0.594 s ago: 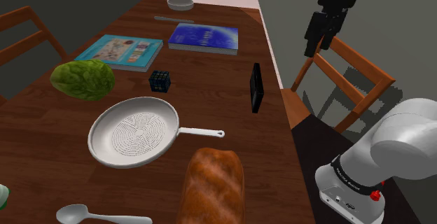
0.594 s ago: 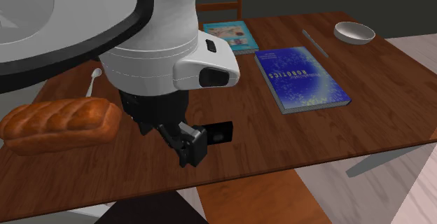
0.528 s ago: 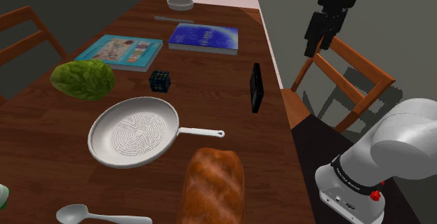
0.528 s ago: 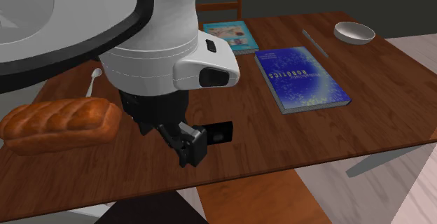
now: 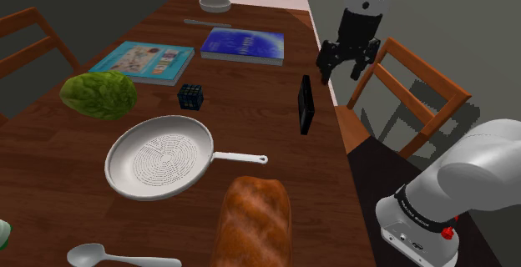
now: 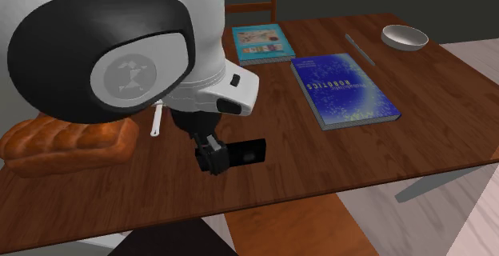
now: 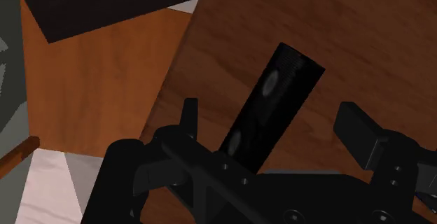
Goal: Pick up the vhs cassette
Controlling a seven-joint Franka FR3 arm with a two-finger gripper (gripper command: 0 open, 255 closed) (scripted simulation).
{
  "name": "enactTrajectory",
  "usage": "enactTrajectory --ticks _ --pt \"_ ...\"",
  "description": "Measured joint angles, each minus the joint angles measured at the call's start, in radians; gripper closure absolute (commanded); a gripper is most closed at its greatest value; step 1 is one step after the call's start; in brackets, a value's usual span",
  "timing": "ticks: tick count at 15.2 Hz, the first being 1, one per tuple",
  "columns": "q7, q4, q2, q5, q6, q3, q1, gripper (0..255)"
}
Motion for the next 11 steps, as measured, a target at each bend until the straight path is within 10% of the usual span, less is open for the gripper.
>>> enactTrajectory --ticks 11 --pt "0.430 -0.052 0.223 -0.003 0.358 0.183 -0.130 0"
